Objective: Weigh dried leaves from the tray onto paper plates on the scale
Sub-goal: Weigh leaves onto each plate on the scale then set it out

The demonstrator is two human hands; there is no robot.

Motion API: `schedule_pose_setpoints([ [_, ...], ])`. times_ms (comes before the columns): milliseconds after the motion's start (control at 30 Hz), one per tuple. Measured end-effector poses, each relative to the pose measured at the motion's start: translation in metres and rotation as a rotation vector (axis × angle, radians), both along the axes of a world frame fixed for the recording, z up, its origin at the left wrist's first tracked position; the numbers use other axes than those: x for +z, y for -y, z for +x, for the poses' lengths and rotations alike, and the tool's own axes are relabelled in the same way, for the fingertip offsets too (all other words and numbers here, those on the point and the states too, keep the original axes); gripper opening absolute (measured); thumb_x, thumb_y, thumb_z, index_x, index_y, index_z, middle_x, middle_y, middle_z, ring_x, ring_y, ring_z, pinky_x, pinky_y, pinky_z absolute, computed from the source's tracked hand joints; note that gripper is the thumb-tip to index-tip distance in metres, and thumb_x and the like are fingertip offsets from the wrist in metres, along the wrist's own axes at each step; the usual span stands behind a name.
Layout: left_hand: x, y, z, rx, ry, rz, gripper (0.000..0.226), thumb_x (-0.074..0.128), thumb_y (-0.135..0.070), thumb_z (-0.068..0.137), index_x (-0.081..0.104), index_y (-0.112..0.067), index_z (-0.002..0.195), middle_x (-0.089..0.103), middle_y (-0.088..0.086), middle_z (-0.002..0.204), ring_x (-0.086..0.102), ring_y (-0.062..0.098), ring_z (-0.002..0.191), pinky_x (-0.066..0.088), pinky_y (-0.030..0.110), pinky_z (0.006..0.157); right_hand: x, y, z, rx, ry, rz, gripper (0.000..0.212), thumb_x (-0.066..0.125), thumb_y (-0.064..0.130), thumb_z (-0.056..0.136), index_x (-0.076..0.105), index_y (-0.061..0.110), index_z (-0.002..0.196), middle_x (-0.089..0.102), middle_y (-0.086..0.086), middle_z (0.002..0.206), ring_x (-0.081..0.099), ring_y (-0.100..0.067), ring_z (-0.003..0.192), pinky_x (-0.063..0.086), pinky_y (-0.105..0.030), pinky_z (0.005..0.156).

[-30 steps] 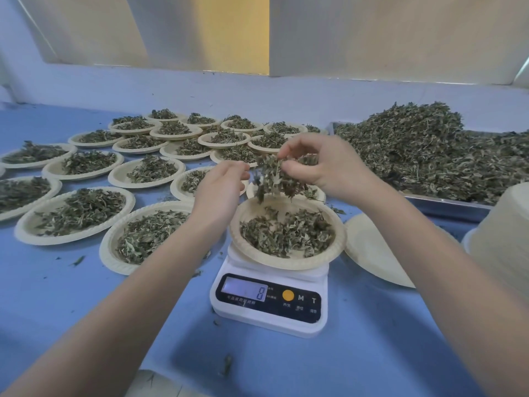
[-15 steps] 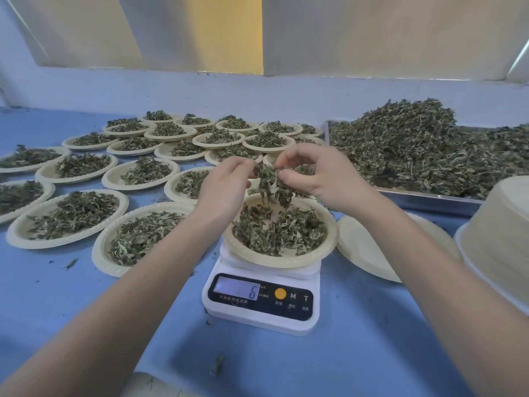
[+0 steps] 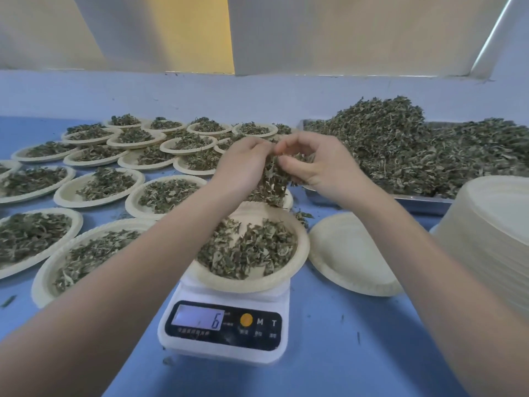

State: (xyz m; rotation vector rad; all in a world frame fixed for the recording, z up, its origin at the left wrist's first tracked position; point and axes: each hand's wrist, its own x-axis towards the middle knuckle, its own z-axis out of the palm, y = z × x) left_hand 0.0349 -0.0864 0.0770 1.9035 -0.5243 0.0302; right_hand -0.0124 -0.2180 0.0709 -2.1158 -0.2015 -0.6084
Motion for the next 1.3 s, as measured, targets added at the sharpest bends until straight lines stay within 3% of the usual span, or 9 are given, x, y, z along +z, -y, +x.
schedule_pose_setpoints([
  [100,0.003,0.004,0.003,0.02,0.05,0.034,0.025,0.041,-0.02,0.096,0.065,-0.024,0.093,0.064,-0.005,0.098,0.056,0.011,0.09,0.039,0.024,0.069,-0.003,-0.003,0.002,0.043,-0.036,0.022,0.019,0.068,0.011,0.084,0.064,0.029,0.081,0.065,0.01,0.082,0.054,0.002,0.067,0.048,-0.035,0.075],
  [300,0.005,-0.014,0.007,0.031,0.023,0.109,0.026,0.045,-0.015,0.09,0.056,-0.011,0.066,0.055,0.006,0.071,0.046,0.02,0.068,0.031,0.031,0.062,-0.005,-0.018,0.001,0.182,-0.113,-0.055,0.012,0.07,0.016,0.083,0.069,0.025,0.091,0.067,0.008,0.086,0.057,0.0,0.07,0.044,-0.024,0.074],
  [433,0.007,-0.027,0.005,0.046,-0.061,0.107,0.027,0.045,-0.015,0.092,0.059,-0.01,0.069,0.062,0.0,0.066,0.057,0.021,0.063,0.044,0.035,0.071,0.0,-0.025,0.001,0.243,-0.167,-0.112,0.025,0.074,0.019,0.082,0.071,0.017,0.106,0.067,0.017,0.079,0.058,0.013,0.063,0.042,-0.014,0.068],
  [667,-0.003,-0.041,0.001,0.063,-0.049,0.103,0.031,0.045,-0.021,0.094,0.062,0.003,0.082,0.062,0.015,0.077,0.055,0.026,0.076,0.046,0.041,0.071,0.003,-0.034,0.001,0.264,-0.157,-0.151,0.009,0.071,0.018,0.084,0.07,0.027,0.086,0.066,0.014,0.074,0.059,-0.005,0.059,0.049,-0.021,0.065],
  [800,-0.013,-0.046,-0.003,0.066,-0.073,0.036,0.023,0.046,-0.026,0.092,0.06,-0.015,0.078,0.055,0.003,0.071,0.046,0.016,0.066,0.033,0.032,0.066,0.004,-0.036,0.0,0.246,-0.14,-0.148,0.01,0.073,0.024,0.082,0.069,0.032,0.078,0.066,0.02,0.069,0.055,0.005,0.056,0.047,-0.017,0.063],
  [900,-0.016,-0.047,-0.007,0.124,-0.087,0.015,0.039,0.044,-0.034,0.095,0.05,-0.02,0.058,0.05,-0.014,0.044,0.044,0.012,0.055,0.034,0.029,0.06,0.003,-0.039,0.001,0.228,-0.113,-0.153,0.008,0.073,0.027,0.082,0.068,0.033,0.078,0.065,0.022,0.073,0.054,0.009,0.061,0.044,-0.023,0.072],
  [1100,-0.023,-0.055,-0.01,0.067,-0.126,-0.083,0.031,0.04,-0.048,0.095,0.063,-0.032,0.08,0.063,-0.005,0.085,0.058,0.013,0.081,0.045,0.043,0.097,-0.002,-0.043,0.003,0.196,-0.022,-0.079,0.004,0.07,0.024,0.084,0.07,0.028,0.083,0.065,0.017,0.067,0.054,-0.001,0.053,0.043,-0.015,0.059],
  [1200,-0.025,-0.058,-0.014,-0.004,-0.166,-0.091,0.041,0.044,-0.058,0.083,0.068,-0.031,0.103,0.069,-0.003,0.098,0.064,0.015,0.095,0.043,0.045,0.1,-0.004,-0.042,0.004,0.132,0.038,-0.159,0.01,0.069,0.028,0.085,0.067,0.037,0.082,0.063,0.024,0.063,0.054,0.001,0.051,0.042,-0.01,0.058],
  [1300,-0.027,-0.056,-0.014,-0.006,-0.135,-0.068,0.027,0.047,-0.053,0.091,0.066,-0.037,0.081,0.065,-0.017,0.083,0.062,0.005,0.085,0.047,0.034,0.089,-0.004,-0.041,0.006,0.076,0.05,-0.214,0.011,0.067,0.027,0.087,0.065,0.038,0.083,0.061,0.025,0.065,0.054,0.005,0.054,0.042,-0.011,0.063],
])
